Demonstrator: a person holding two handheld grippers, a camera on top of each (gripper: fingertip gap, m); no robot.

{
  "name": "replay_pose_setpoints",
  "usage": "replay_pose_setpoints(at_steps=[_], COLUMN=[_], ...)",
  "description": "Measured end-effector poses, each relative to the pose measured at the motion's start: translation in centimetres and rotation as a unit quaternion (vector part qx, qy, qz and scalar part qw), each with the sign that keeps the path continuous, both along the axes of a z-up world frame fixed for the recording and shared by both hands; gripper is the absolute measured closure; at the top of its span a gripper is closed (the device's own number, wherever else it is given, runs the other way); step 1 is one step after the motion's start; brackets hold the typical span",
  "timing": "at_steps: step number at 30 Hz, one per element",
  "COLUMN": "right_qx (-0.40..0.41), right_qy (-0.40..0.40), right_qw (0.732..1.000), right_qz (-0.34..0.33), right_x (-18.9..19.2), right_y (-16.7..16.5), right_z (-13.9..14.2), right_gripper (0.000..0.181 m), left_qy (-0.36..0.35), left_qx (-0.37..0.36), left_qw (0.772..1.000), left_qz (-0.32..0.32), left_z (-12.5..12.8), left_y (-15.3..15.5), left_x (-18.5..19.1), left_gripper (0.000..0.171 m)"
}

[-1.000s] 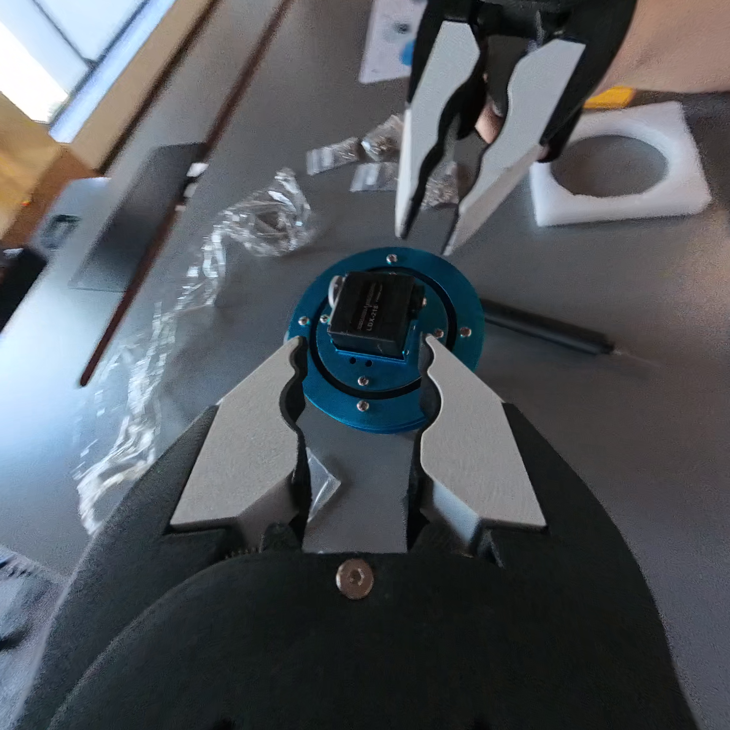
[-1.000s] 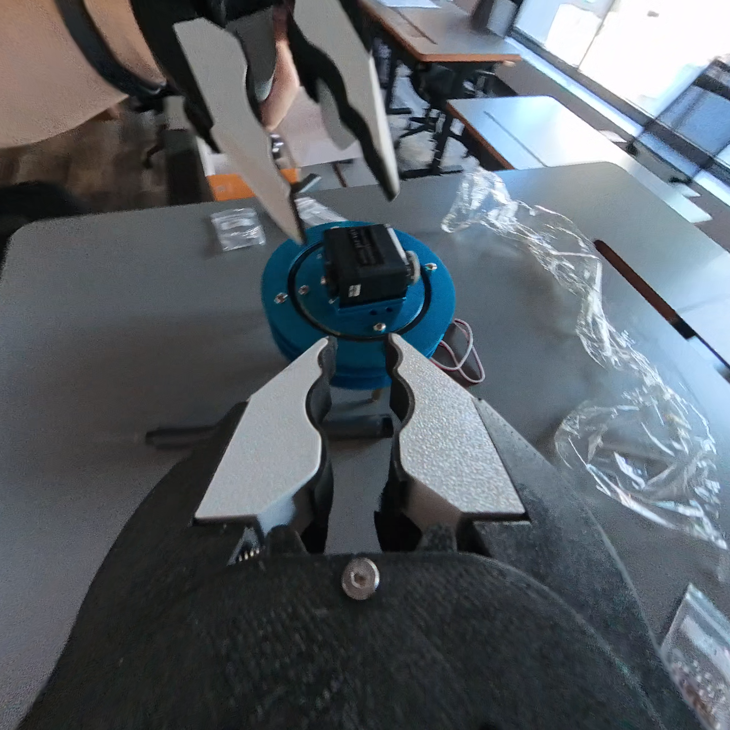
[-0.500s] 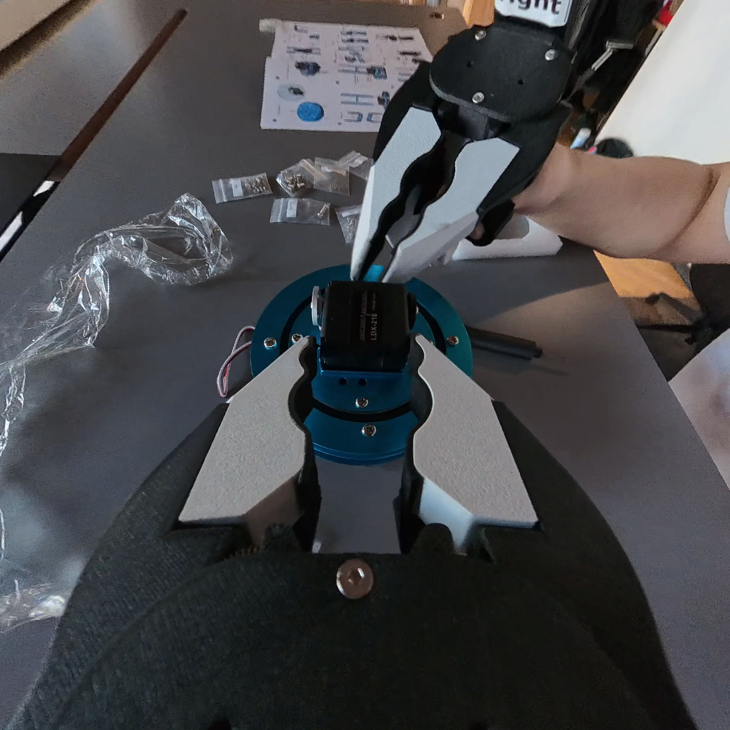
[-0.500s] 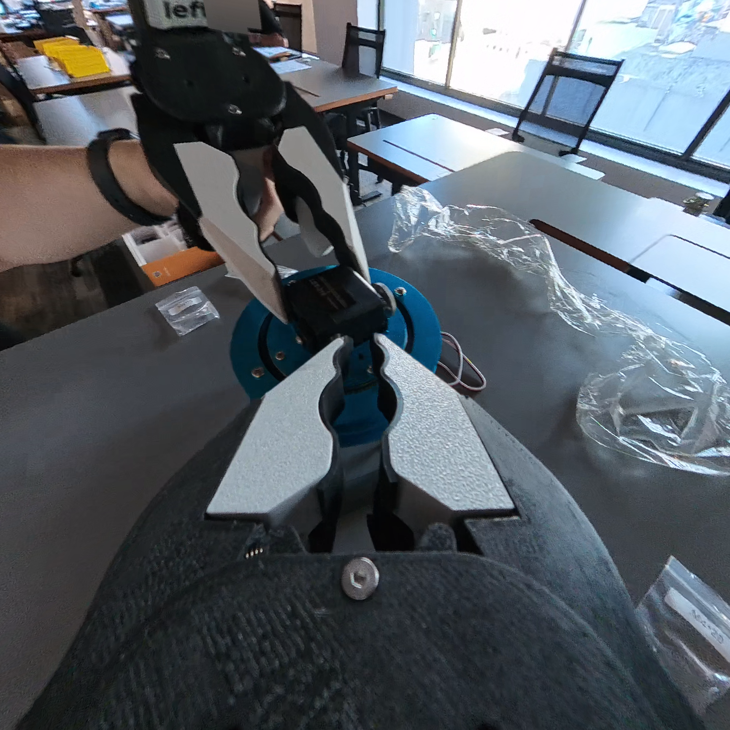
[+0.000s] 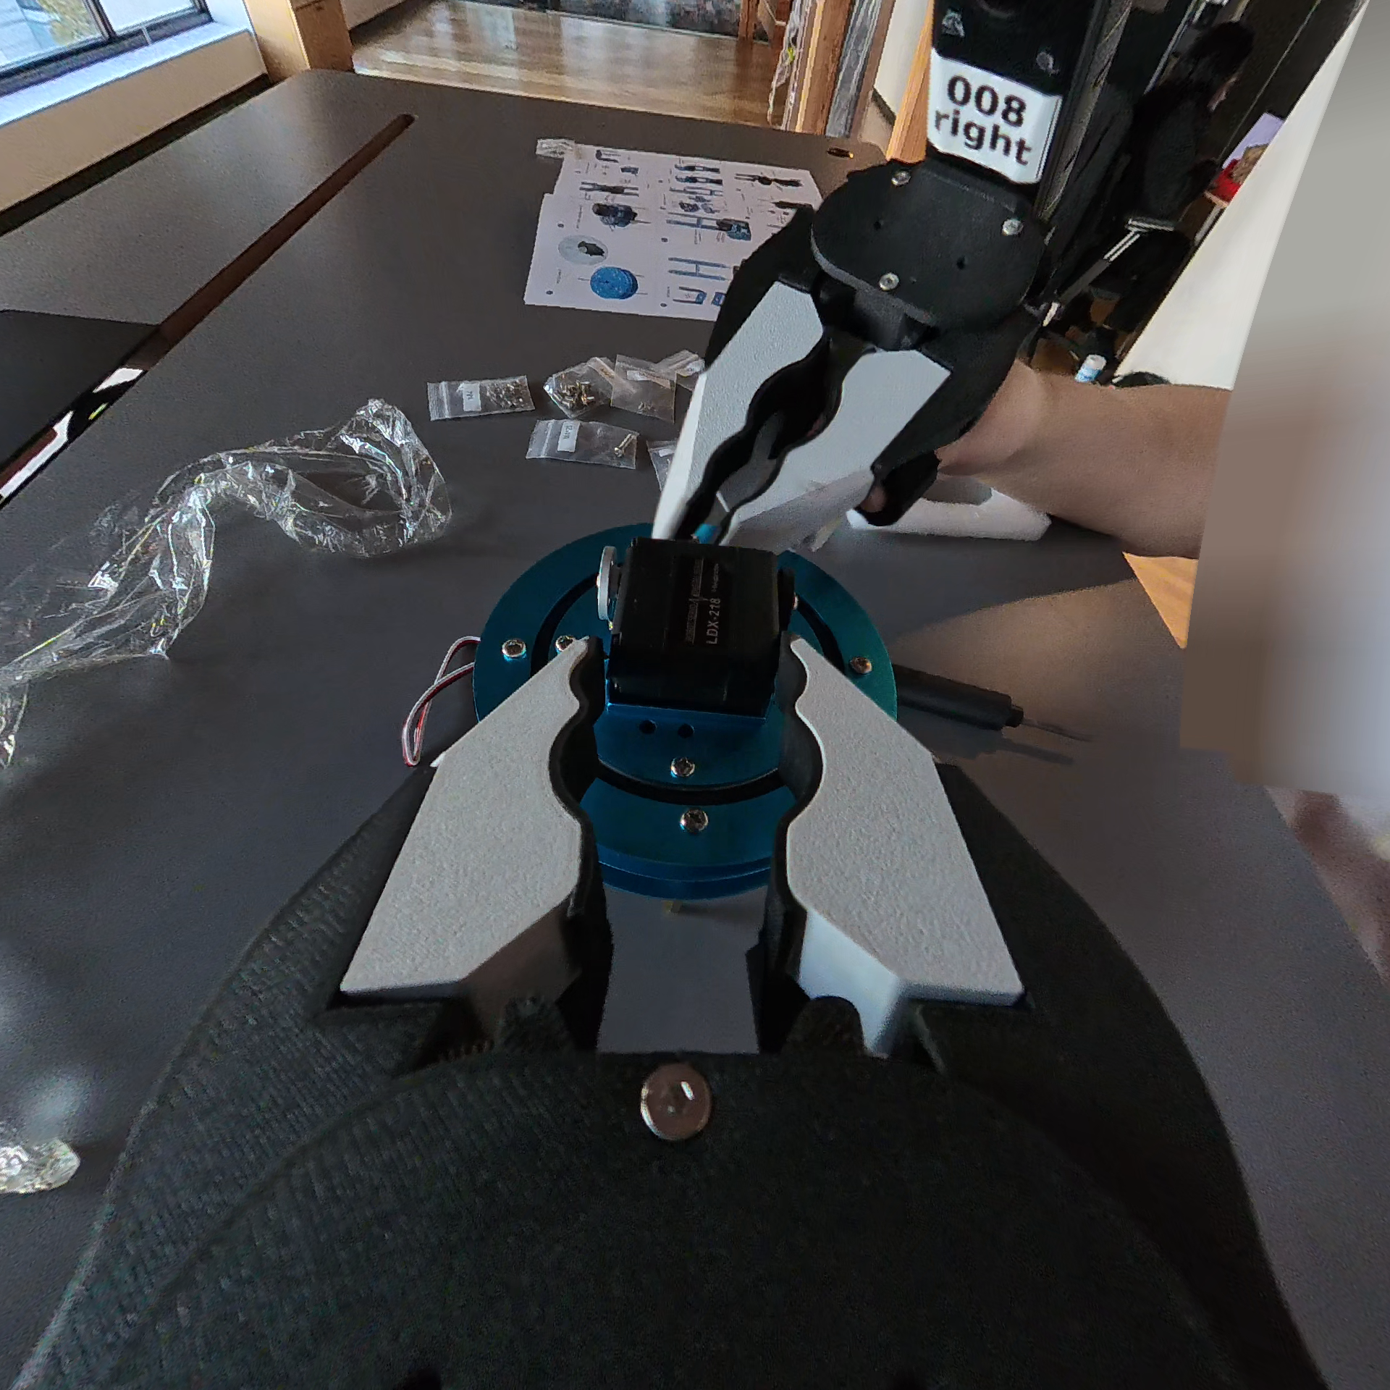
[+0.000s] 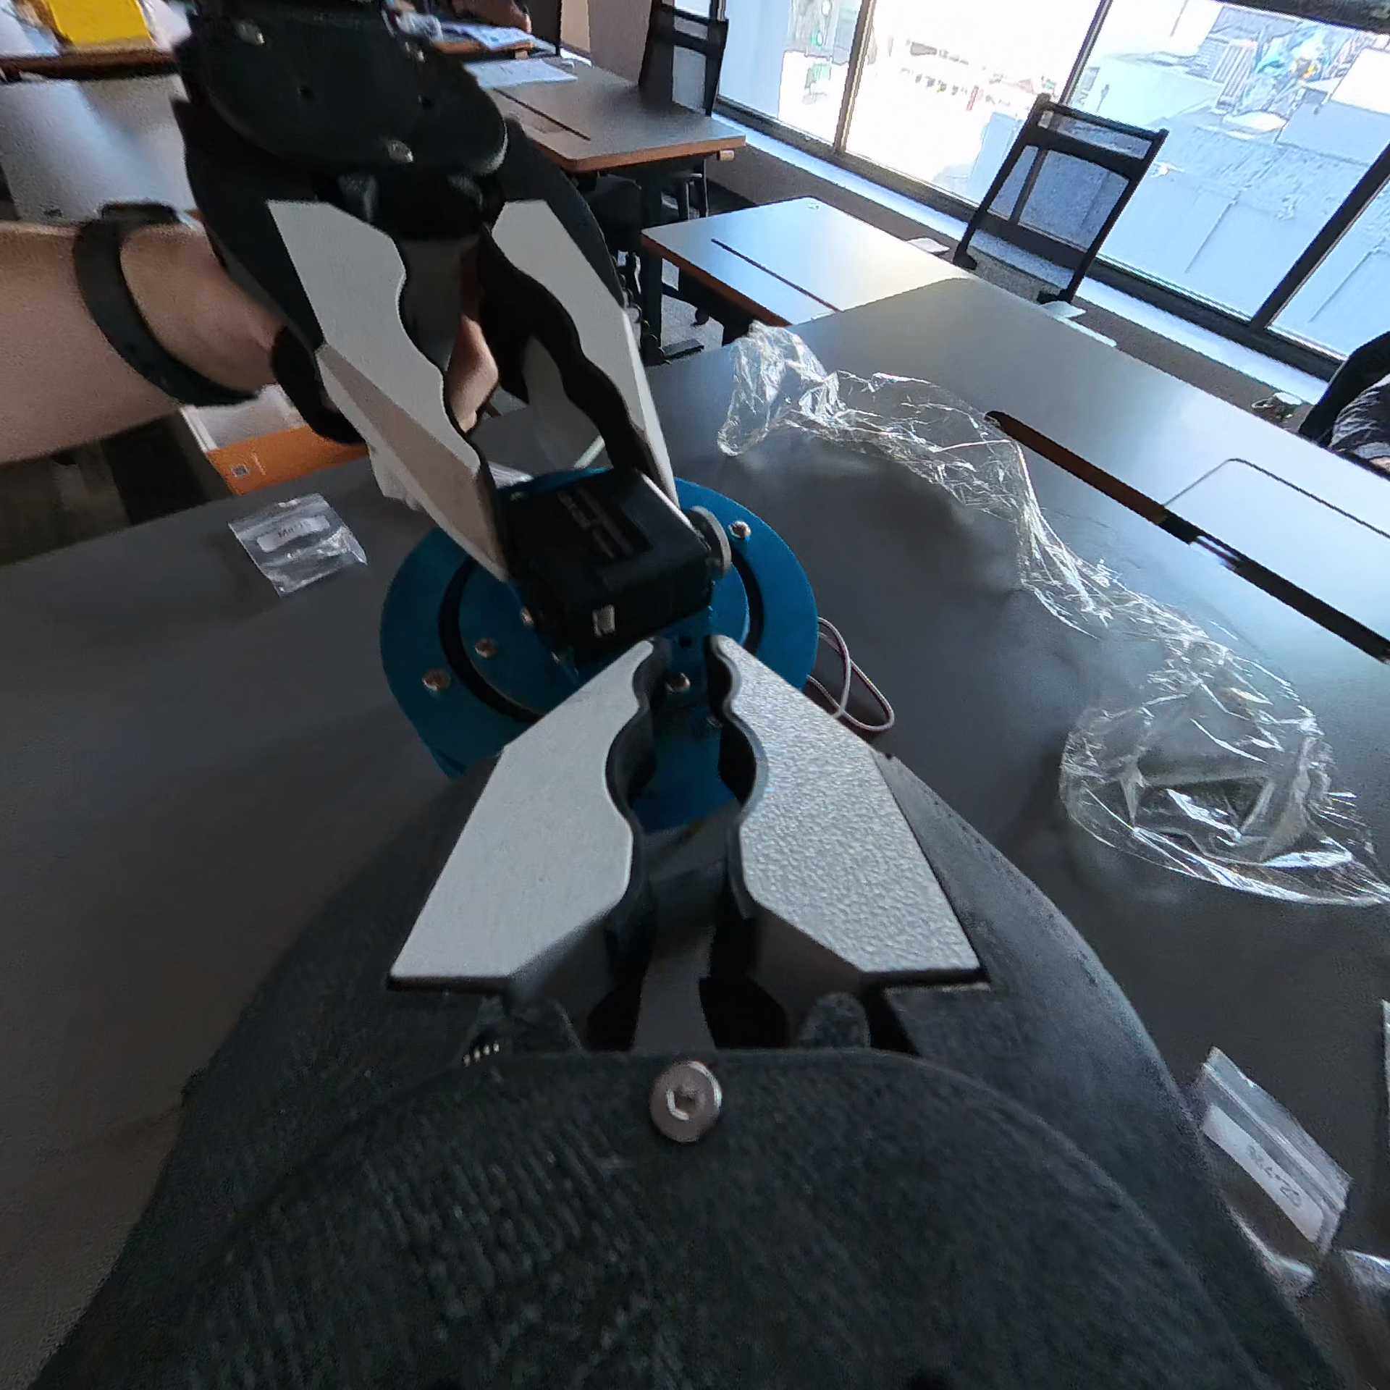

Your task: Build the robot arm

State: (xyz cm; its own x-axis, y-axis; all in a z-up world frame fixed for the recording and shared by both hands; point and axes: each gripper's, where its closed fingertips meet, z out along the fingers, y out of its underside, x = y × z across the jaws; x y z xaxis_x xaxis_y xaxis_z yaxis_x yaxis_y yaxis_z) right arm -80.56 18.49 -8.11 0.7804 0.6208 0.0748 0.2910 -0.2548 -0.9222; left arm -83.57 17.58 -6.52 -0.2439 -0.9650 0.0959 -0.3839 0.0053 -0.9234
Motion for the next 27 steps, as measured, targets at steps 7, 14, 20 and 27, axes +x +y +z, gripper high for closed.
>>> replay_pose_setpoints(at_steps=[7, 14, 20, 27], right_qx=[0.022, -0.011, -0.006, -0.009], right_qy=[0.008, -0.029, -0.035, -0.030], right_qw=[1.000, 1.000, 0.999, 0.999], right_qz=[-0.007, 0.002, 0.009, 0.008], right_x=[1.2, 1.1, 0.8, 0.9], right_y=[-1.1, -1.6, -1.8, -1.8], right_z=[1.8, 0.1, 0.1, 0.1], right_gripper=[0.166, 0.161, 0.162, 0.161], left_qy=[0.018, 0.052, 0.052, 0.055], left_qx=[0.033, 0.050, 0.054, 0.048], left_qw=[0.999, 0.997, 0.997, 0.997], left_qz=[0.001, -0.027, -0.024, -0.022], left_z=[0.4, -0.4, -0.3, -0.3], left_y=[-0.3, -0.4, -0.6, -0.6], left_x=[0.5, 1.7, 1.6, 1.6], left_gripper=[0.085, 0.109, 0.117, 0.118])
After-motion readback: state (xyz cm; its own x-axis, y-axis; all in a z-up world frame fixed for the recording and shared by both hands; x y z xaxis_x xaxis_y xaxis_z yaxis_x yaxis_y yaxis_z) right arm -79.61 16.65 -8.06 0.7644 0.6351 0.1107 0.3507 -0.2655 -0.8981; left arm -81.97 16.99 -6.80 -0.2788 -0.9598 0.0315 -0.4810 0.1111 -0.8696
